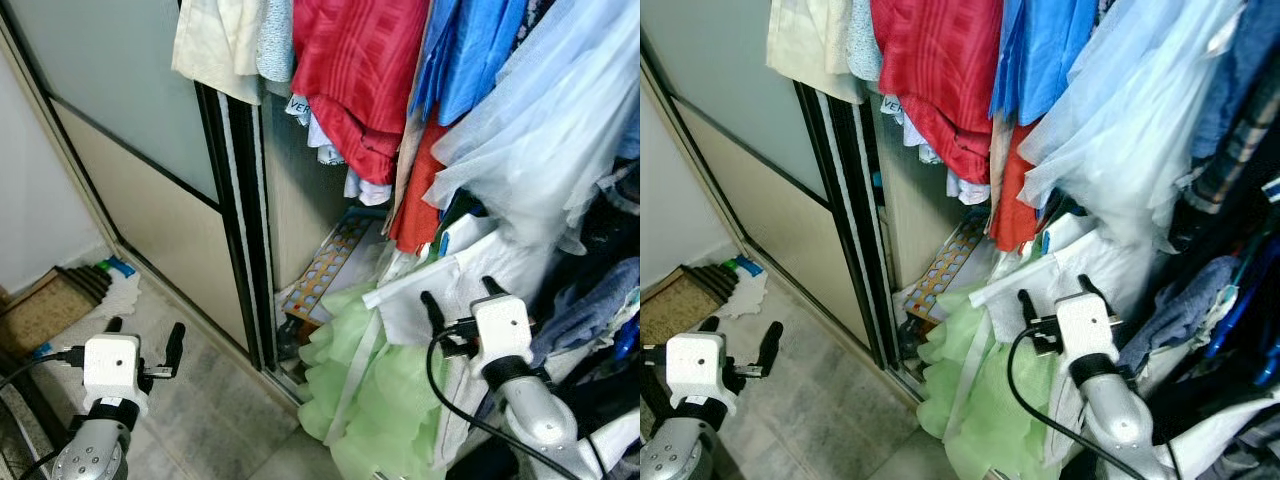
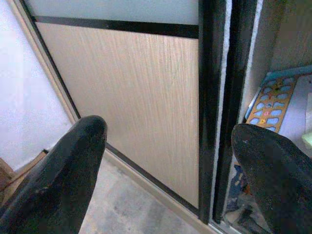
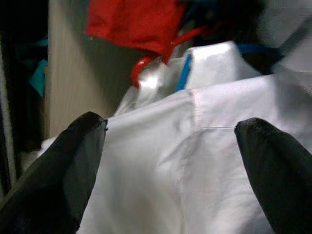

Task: Clean up the room

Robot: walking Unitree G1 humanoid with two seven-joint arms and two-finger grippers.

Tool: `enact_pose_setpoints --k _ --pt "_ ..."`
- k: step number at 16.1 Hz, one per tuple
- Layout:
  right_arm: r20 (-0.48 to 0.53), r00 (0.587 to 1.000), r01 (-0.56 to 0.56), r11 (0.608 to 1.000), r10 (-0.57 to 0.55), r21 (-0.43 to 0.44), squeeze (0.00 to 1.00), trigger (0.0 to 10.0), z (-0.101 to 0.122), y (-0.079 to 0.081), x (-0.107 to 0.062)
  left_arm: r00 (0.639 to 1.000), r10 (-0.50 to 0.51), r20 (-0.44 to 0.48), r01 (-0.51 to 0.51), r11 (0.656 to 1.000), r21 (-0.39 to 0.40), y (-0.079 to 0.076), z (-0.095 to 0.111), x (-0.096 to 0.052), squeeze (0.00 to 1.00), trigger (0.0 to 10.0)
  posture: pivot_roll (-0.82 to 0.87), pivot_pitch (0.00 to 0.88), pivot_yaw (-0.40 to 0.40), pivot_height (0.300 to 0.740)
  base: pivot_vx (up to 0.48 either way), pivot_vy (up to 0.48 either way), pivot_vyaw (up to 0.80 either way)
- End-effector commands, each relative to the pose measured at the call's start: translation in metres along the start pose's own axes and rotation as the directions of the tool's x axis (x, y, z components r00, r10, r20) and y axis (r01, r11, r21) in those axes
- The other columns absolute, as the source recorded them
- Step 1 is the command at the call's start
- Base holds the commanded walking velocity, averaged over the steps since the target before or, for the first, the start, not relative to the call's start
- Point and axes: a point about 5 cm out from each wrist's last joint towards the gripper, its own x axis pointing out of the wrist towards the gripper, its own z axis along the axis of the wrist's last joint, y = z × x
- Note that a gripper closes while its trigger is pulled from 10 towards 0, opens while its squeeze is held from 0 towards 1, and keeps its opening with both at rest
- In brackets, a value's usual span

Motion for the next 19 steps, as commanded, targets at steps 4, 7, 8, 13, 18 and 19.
enact_pose_setpoints --k 4,7,8,13,18,19 --pt "-0.059 0.997 -0.046 0.997 0.05 0.061 0.0 10.0 -0.007 0.004 0.004 0.999 0.033 -0.005 -0.033 0.999 -0.007 0.016 0.001 -0.009 0.0 10.0 0.09 0.057 -0.037 0.74 0.0 0.0 0.0" --pt "-0.053 0.994 -0.09 0.992 0.095 0.093 0.0 10.0 -0.004 0.012 0.011 0.998 0.068 -0.013 -0.068 0.998 -0.001 0.022 0.003 -0.014 0.0 10.0 0.12 0.076 -0.034 0.74 0.0 0.0 0.0" --pt "-0.061 0.995 -0.075 0.993 0.081 0.093 0.0 10.0 -0.007 0.011 0.011 0.998 0.056 -0.013 -0.056 0.998 0.004 0.021 0.003 -0.014 0.0 10.0 0.13 0.081 -0.033 0.74 0.0 0.0 0.0" --pt "-0.077 0.994 -0.065 0.989 0.076 0.133 0.0 10.0 -0.004 0.014 0.015 1.0 0.02 -0.016 -0.02 1.0 -0.016 0.019 0.006 -0.006 0.0 10.0 0.12 0.087 -0.031 0.74 0.0 0.0 0.0" --pt "-0.077 0.995 -0.054 0.993 0.062 0.101 0.0 10.0 -0.003 0.012 0.021 1.0 -0.016 -0.023 0.014 0.997 -0.072 0.006 0.006 0.003 0.0 10.0 0.09 0.083 -0.033 0.74 0.0 0.0 0.0" --pt "-0.072 0.996 -0.04 0.994 0.047 0.097 0.0 10.0 -0.001 0.012 0.023 0.997 0.067 -0.039 -0.067 0.998 -0.018 0.008 0.005 0.005 0.0 10.0 0.09 0.08 -0.029 0.74 0.0 0.0 0.0"
